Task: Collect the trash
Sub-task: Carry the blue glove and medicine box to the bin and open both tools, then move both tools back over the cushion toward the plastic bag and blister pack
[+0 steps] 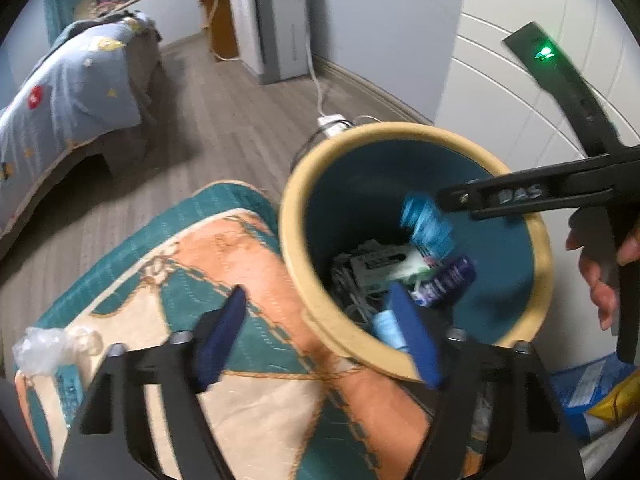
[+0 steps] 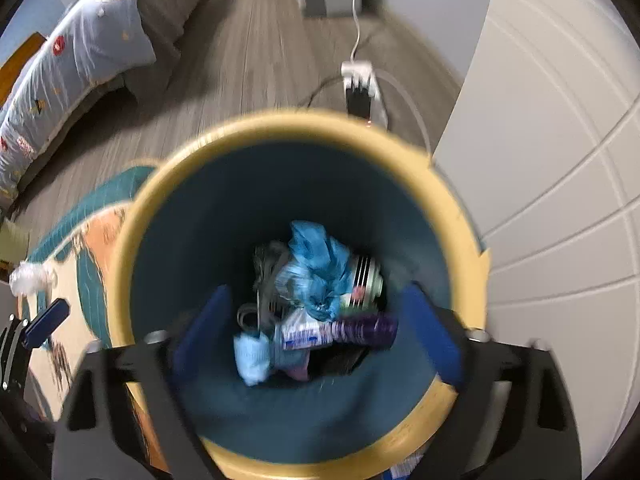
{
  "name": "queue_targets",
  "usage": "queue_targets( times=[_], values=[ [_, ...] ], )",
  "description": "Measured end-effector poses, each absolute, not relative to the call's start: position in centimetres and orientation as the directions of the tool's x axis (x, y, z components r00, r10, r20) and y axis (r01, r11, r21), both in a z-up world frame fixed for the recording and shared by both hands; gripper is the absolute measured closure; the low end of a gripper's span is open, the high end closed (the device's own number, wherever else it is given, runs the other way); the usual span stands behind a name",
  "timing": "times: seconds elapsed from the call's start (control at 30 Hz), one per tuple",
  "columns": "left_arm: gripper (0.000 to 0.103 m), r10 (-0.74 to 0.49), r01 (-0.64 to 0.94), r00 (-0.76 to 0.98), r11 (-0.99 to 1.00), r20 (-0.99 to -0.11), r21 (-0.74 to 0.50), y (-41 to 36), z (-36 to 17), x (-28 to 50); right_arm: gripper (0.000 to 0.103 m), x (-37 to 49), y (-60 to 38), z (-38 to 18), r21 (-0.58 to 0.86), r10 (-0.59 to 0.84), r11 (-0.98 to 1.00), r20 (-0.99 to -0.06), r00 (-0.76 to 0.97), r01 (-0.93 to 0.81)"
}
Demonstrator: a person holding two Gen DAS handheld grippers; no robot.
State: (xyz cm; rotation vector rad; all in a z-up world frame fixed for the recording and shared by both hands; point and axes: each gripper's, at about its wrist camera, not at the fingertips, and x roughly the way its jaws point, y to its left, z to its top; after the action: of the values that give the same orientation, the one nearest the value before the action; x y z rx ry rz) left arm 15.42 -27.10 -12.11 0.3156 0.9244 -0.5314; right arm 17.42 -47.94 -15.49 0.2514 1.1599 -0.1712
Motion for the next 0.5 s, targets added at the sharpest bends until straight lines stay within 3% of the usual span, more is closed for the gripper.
queue_targets(
  times=[0.1, 0.5],
  values=[
    [0.008, -0.27, 0.521, 0.524, 0.852, -0.808, 0.054, -26.6, -11.7, 15.7, 0.006, 17.4, -47.7, -15.2, 0.073, -0.03, 0.964, -0.924, 0.381, 0.255],
    [0.006, -0.264, 0.415, 0.528, 0.91, -0.807, -0.027, -24.2, -9.8, 14.5, 0.006, 16.3, -46.2, -11.8, 0.063, -0.028, 0.975, -0.916, 0.4, 0.213]
  ],
)
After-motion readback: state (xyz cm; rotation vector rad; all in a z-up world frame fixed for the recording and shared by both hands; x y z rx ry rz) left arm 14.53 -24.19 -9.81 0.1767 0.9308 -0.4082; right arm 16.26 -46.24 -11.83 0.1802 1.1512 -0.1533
